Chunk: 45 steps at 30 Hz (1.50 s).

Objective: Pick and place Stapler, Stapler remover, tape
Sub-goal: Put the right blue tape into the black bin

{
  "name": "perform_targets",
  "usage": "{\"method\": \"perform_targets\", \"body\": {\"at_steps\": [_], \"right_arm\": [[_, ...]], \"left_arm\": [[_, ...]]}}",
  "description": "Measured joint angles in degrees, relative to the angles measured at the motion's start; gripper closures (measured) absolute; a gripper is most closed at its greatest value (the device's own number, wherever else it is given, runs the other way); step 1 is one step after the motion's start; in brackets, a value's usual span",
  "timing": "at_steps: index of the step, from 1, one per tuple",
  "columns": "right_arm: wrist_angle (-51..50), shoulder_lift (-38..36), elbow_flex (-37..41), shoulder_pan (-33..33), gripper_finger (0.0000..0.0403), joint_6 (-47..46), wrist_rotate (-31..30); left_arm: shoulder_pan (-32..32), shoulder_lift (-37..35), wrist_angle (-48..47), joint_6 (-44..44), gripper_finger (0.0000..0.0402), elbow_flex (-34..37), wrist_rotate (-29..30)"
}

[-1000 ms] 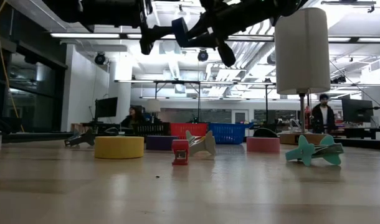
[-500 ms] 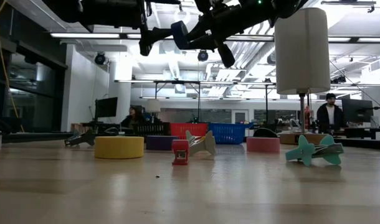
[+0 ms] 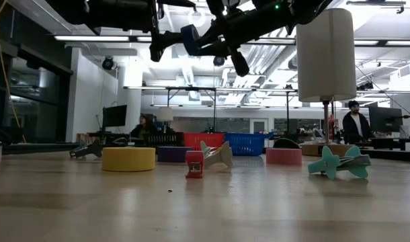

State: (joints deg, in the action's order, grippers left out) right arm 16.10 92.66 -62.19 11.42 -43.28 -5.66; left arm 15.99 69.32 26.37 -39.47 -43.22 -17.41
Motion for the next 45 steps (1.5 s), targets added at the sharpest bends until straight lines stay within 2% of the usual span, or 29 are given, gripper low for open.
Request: {"method": "perform_targets", "body": {"at_steps": [3, 6, 16, 19, 25, 31, 35, 39, 45], "right_arm": [[-0.2, 0.0, 0.0, 0.0, 0.0369, 0.25, 0.04], [-0.54, 0.04, 0.0, 0.04, 0.0369, 0.24, 0.32], [-0.85, 0.06, 0.0, 0.07, 0.037, 0.43, 0.84], [-0.68, 0.11, 0.0, 0.05, 0.037, 0.93, 1.67], [-0.77, 0.09, 0.0, 0.07, 0.0363, 1.42, 3.31], [-1.42, -0.02, 0.0, 0.62, 0.0305, 2.78, 9.21], [-2.52, -0.15, 0.0, 1.74, 0.0273, 1.25, 15.18], [-6.36, -1.75, 0.0, 2.85, 0.0253, 0.71, 18.79], [-14.74, -6.28, 0.02, 4.4, 0.0246, 2.43, 19.06]], "left_arm": [[0.0, 0.0, -0.75, 0.01, 0.0122, 0.0, -0.04], [0.02, 0.0, -1.9, -0.01, 0.0154, 0.0, -0.01], [0.15, 0.0, -4.57, 0.25, 0.0326, 0.0, 0.15], [0.09, 0.0, -4.98, 0.97, 0.0362, -0.07, -0.55], [0.09, 0.0, -5.5, 1.72, 0.0362, -0.07, -1.35], [0.04, -0.03, -6.27, 1.77, 0.0362, -0.07, -1.51], [0.09, -0.04, -6.11, 1.76, 0.0363, -0.07, -1.21], [0.12, -0.04, -6.08, 1.79, 0.0363, -0.07, 0.3], [1.04, -0.04, -8.35, 1.87, 0.0363, -0.07, 5.61]]}}
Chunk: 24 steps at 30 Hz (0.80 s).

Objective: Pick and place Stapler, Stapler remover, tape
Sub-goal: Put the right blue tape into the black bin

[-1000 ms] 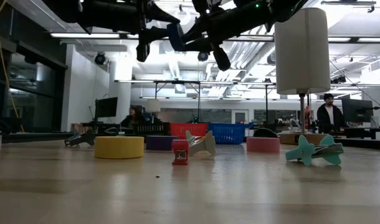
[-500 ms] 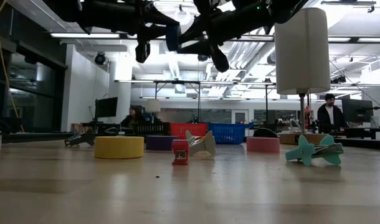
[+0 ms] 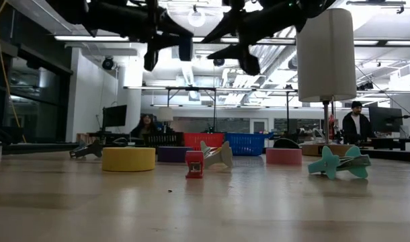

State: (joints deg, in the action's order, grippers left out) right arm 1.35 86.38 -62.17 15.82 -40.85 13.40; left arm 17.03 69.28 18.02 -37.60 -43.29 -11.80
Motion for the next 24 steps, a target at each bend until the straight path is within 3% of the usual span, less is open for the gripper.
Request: {"method": "perform_targets", "body": {"at_steps": [9, 19, 24], "right_arm": [[-14.42, -8.85, 0.0, 1.86, 0.0246, 2.23, -6.52], [-27.26, -16.63, 0.0, 2.22, 0.0246, 2.5, -14.08], [-30.65, -18.78, 0.0, 2.22, 0.0246, 2.37, -14.48]], "left_arm": [[8.26, 0.0, -11.87, -5.35, 0.0363, 0.02, 5.15], [17.37, 0.16, -18.6, -3.15, 0.0363, 0.02, 4.28], [21.19, 2.37, -18.06, 0.26, 0.0363, 0.02, 0.28]]}}
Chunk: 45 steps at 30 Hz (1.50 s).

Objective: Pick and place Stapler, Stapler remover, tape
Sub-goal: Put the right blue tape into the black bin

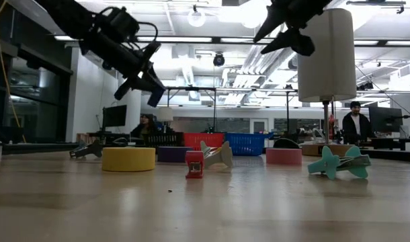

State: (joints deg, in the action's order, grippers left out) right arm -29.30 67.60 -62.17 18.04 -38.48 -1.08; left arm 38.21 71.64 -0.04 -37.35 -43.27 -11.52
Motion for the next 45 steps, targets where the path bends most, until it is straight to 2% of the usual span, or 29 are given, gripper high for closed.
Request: {"method": "perform_targets", "body": {"at_steps": [6, 11, 16, 24, 27, 32, 39, 43, 45], "right_arm": [[-2.18, -0.62, 0.0, -0.02, 0.0249, -0.43, -2.08], [-2.2, -0.62, 0.0, -0.02, 0.0249, -1.86, -2.89], [-2.21, -0.62, 0.0, -0.07, 0.0249, -3.3, -2.86], [-2.33, -0.62, 0.0, -0.07, 0.0249, -4.7, -3.0], [-2.36, -0.62, 0.0, -0.08, 0.0249, -5.03, -3.57], [-2.43, -0.62, 0.0, -0.07, 0.0249, -5.25, -4.67], [-2.62, -0.62, 0.0, -0.07, 0.0249, -6.1, -5.06], [-2.65, -0.62, 0.0, -0.07, 0.0249, -6.11, -6.0], [-2.66, -0.62, 0.0, -0.07, 0.0249, -6.1, -6.32]], "left_arm": [[2.81, 5.38, 0.54, 1.9, 0.0363, -0.15, -5.06], [2.63, 10.14, -2.39, 7.1, 0.0363, -5.66, -6.12], [2.67, 15.8, -13.7, 16.72, 0.0363, -15.17, -4.36], [2.65, 28.03, -37.52, 32.38, 0.0363, -32.09, 0.37], [2.67, 31.86, -43.4, 33.61, 0.0363, -36.46, 1.46], [2.65, 35.69, -44.31, 33.2, 0.0363, -39.48, 1.61], [2.65, 37.31, -45.01, 28.99, 0.0363, -39.65, 2.4], [2.65, 37.3, -44.75, 27.21, 0.0363, -39.65, 5.02], [2.65, 37.3, -44.62, 26.5, 0.0352, -39.65, 4.7]]}}
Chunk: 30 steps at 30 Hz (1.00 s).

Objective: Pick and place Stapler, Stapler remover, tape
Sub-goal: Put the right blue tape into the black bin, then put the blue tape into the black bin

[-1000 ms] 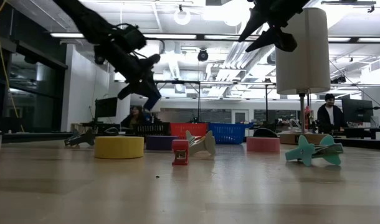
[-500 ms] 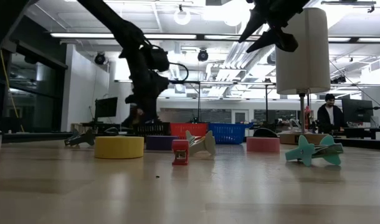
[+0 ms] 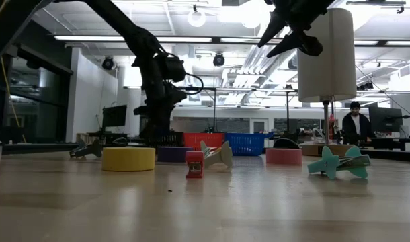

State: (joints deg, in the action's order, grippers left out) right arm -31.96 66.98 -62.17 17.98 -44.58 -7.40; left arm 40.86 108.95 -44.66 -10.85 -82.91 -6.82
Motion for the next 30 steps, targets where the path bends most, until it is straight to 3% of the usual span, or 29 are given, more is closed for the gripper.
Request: {"method": "perform_targets", "body": {"at_steps": [5, 19, 30], "right_arm": [[0.02, 0.0, 0.0, 0.0, 0.0249, 0.0, -0.22], [0.0, 0.0, 0.0, 0.0, 0.0249, 0.02, 0.25], [-0.02, 0.0, 0.0, 0.0, 0.0249, 0.02, 0.96]], "left_arm": [[0.0, 0.0, -0.21, -0.16, 0.0319, 0.0, -1.13], [0.0, 0.0, -0.96, -0.14, 0.0304, 0.0, -3.31], [0.0, 0.0, -0.95, -2.92, 0.0228, 0.02, -4.16]]}}
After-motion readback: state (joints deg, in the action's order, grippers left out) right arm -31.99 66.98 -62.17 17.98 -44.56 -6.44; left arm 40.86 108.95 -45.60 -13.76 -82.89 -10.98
